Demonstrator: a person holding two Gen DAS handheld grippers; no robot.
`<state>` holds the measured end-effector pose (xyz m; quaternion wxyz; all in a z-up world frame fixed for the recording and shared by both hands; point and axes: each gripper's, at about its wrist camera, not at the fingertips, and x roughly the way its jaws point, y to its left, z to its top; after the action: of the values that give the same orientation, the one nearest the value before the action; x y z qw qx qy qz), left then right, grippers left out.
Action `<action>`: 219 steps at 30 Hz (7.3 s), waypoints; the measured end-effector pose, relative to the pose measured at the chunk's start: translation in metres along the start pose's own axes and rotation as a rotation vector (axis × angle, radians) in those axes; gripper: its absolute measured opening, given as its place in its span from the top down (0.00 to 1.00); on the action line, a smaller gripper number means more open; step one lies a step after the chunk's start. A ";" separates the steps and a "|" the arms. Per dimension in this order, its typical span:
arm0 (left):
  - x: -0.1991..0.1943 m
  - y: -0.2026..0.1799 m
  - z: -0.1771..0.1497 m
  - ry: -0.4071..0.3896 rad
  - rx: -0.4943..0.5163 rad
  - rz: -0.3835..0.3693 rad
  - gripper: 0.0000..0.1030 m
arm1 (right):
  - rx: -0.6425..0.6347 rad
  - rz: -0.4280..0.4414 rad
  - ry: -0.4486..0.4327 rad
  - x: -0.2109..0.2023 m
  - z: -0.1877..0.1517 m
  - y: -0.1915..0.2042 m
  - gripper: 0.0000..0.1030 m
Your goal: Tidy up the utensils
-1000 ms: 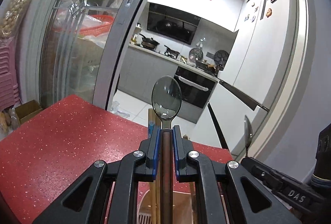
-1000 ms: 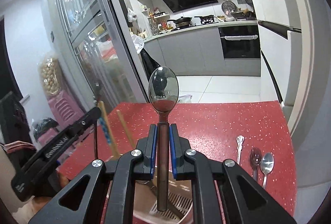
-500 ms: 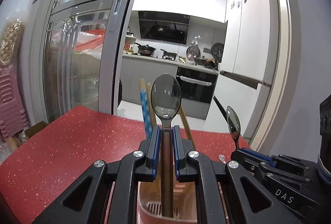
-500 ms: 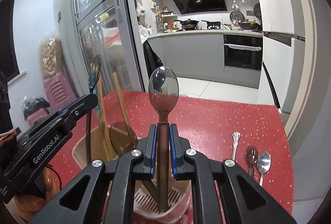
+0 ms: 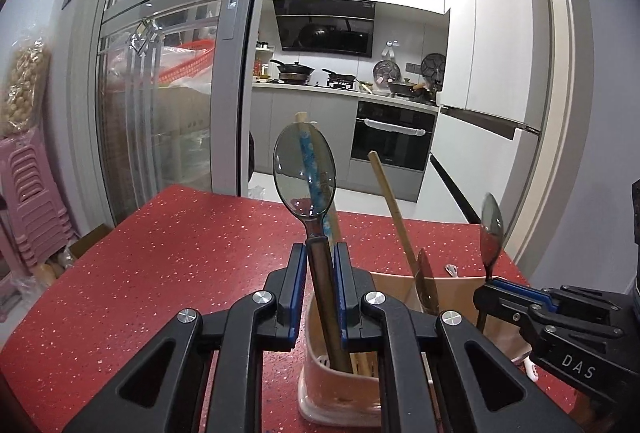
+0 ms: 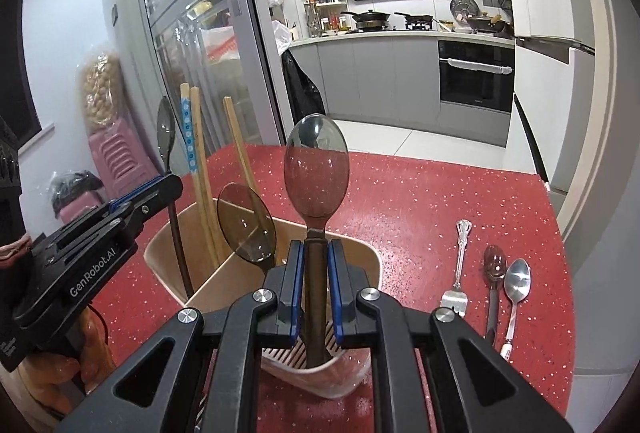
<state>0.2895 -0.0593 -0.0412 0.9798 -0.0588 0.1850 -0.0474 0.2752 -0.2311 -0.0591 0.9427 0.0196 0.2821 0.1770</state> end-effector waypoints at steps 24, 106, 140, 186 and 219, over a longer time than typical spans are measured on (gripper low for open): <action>-0.009 0.016 -0.001 0.117 -0.042 -0.040 0.64 | 0.088 0.051 -0.001 -0.032 -0.004 -0.003 0.59; -0.067 0.065 -0.147 0.609 0.064 -0.033 0.00 | -0.066 -0.168 0.550 0.003 -0.142 0.111 0.48; -0.026 0.019 -0.120 0.767 0.219 -0.061 0.06 | -0.009 0.002 0.549 -0.004 -0.137 0.090 0.94; -0.124 0.005 -0.060 0.393 0.057 -0.199 0.68 | 0.174 0.090 0.254 -0.112 -0.096 0.025 0.94; -0.108 0.013 0.071 0.191 0.004 -0.255 0.68 | 0.160 0.101 0.060 -0.120 0.032 0.011 0.94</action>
<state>0.2168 -0.0273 0.0613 0.9439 -0.0749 0.2684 -0.1774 0.1952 -0.2602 0.0325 0.9192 0.1035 0.3219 0.2018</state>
